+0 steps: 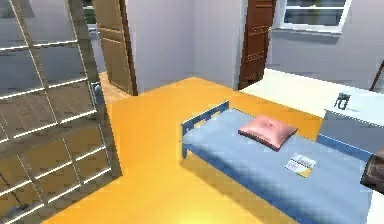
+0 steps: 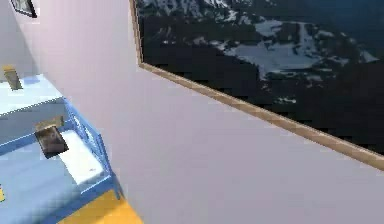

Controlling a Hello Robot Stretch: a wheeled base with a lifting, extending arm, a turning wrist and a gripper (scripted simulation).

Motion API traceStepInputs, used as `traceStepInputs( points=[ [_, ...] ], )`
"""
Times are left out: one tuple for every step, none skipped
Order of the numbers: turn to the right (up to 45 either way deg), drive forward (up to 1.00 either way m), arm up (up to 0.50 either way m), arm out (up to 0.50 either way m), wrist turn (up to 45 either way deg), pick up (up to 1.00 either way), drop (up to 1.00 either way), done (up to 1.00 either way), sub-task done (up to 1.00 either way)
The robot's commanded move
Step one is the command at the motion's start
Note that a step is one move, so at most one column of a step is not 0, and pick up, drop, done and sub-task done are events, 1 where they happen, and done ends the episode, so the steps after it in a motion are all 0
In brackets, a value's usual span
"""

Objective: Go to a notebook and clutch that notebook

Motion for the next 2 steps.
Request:
traceStepInputs(
  points=[
    [45.0, 0.00, 0.00, 0.00, 0.0, 0.00, 0.00, 0.00, 0.00],
    [0.0, 0.60, 0.00, 0.00, 0.0, 0.00, 0.00, 0.00, 0.00]
  ],
)
